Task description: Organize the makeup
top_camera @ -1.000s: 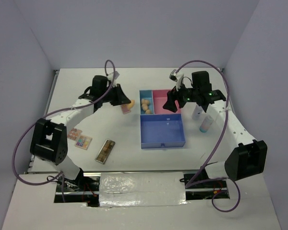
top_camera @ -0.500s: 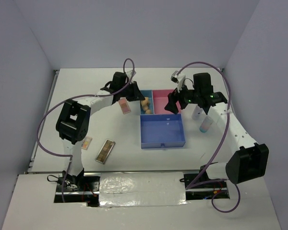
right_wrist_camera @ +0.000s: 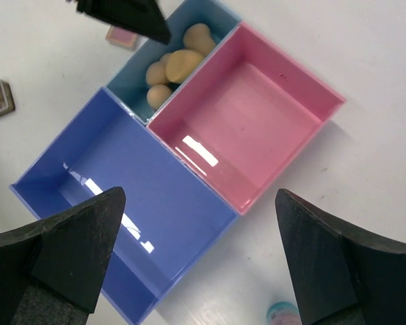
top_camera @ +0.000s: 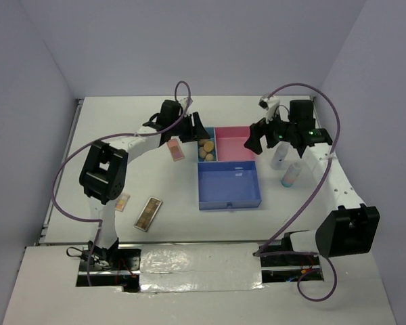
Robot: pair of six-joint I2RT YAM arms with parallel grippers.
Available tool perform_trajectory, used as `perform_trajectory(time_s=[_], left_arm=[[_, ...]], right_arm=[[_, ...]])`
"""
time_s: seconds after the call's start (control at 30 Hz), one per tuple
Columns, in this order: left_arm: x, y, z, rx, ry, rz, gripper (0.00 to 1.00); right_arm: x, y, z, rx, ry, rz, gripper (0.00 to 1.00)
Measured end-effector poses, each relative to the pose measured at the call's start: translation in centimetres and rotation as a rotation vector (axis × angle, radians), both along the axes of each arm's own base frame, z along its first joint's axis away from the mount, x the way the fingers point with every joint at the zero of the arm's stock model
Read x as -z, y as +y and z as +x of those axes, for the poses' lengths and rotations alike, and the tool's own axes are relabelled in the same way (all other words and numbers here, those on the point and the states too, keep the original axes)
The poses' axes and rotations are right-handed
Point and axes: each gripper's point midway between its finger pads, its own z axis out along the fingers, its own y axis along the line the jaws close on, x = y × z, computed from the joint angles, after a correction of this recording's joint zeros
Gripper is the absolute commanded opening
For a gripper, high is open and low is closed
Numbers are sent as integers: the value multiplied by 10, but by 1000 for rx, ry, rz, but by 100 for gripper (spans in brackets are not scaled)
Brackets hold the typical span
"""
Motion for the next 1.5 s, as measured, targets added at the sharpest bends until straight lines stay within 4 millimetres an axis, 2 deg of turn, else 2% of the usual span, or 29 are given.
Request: perform_trajectory(time_s=[0.07,0.1,0.17,0.2,0.23,0.27,0.37,0.4,0.47,0.5,0.57,0.6,0.67,0.7,0.73,0.8,0.83,0.87,0.97,1.07,1.3,1.5], left_arm=[[1,2,-3,-6,1,6,60],[1,4,-6,-9,5,9,47],[-2,8,-10,-18,2,15,31],[-6,11,-13,-23,-6,18,12],[-12,13,-15,-28,-16,17,3],[-18,16,-18,-34,-30,18,0],[-41,25,-30,-46,-88,18,0],[-48,30,-36,-52,-104,20,1],[-64,38,-48,-67,-145,15,10],[-70,43,-54,-76,-160,17,25],[-81,53,-66,-94,-196,23,41],[-83,59,-71,-106,-208,29,55],[-86,70,-83,-133,-227,45,67],[-86,76,-89,-146,-231,55,75],[-86,82,-94,-160,-236,65,78],[-87,95,-105,-197,-243,78,81],[-88,100,-110,-211,-246,83,81],[-89,106,-115,-227,-255,82,82],[-89,121,-128,-266,-274,86,82],[-80,131,-139,-299,-265,82,82],[-43,144,-160,-336,-193,106,82],[-41,149,-164,-359,-186,107,83]], right_arm=[[-9,-11,5,24,-11,27,100],[-15,-16,8,37,-21,36,100],[-22,-21,11,46,-37,45,99],[-24,-23,12,49,-43,48,97],[-25,-24,12,52,-45,47,96],[-25,-26,13,58,-44,46,95],[-25,-35,15,103,-41,39,90],[-26,-41,15,125,-43,37,86],[-30,-54,14,176,-61,32,83],[-33,-62,11,202,-74,30,79],[-40,-77,3,248,-108,24,71],[-43,-84,-1,266,-122,22,67],[-51,-102,-9,313,-155,14,59],[-53,-110,-12,329,-166,5,57],[-55,-119,-14,346,-175,-1,57],[-52,-135,-21,374,-169,-19,60],[-49,-143,-25,383,-156,-28,66],[-43,-149,-29,387,-140,-40,83],[-24,-163,-47,361,-79,-72,93],[-8,-170,-64,338,-19,-92,94],[24,-169,-80,267,59,-115,94],[53,-167,-82,239,144,-85,94]])
